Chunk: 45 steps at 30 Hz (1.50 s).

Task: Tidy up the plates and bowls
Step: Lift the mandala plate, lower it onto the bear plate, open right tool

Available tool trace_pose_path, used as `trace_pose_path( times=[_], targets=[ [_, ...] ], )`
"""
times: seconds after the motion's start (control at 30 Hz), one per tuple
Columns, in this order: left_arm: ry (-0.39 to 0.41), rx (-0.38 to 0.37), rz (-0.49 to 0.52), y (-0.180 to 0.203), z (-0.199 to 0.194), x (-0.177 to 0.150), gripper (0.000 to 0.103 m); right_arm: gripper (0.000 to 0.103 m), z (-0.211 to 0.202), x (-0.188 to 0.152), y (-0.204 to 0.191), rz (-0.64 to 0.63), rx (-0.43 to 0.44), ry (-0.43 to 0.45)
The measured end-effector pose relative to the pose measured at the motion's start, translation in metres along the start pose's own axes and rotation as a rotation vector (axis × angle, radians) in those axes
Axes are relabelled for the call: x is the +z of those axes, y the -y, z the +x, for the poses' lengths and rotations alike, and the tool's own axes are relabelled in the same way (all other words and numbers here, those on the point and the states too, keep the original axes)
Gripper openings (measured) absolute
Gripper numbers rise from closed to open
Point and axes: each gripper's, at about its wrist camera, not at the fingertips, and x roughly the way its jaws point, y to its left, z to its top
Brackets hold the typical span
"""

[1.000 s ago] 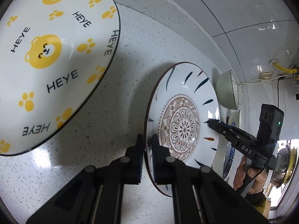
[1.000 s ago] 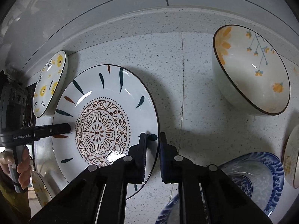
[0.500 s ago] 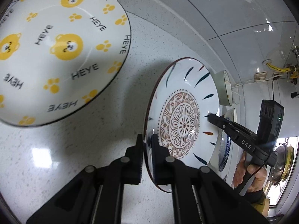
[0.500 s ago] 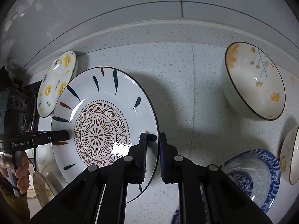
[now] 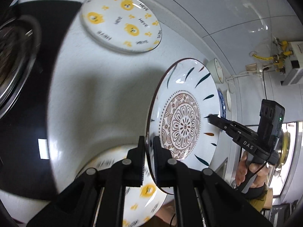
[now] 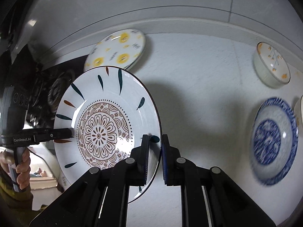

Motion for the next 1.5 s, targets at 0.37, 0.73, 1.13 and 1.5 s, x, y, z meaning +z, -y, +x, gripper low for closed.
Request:
trace_pose_path(
  times=[0.37,0.73,1.13,1.5],
  targets=[
    [-0.050,0.018,-0.036,-0.074,-0.030,-0.108,0.007,0.012,0.051,-0.086,-0.058,0.020,0.081,-0.101],
    [-0.059,0.053,-0.013,-0.091,-0.010,-0.110,0.006,0.010,0.063,-0.107,-0.063,0.089,0.076,-0.099],
    [-0.040,0.106,0.039,-0.080,-0.006,-0.104,0.008,0.009,0.055,-0.113,-0.057,0.103,0.090,-0.077],
    [-0.013,0.220,0.138,-0.060,-0.004,-0.106,0.010,0.009,0.038,-0.114,-0.051,0.109,0.088,-0.015]
  ],
)
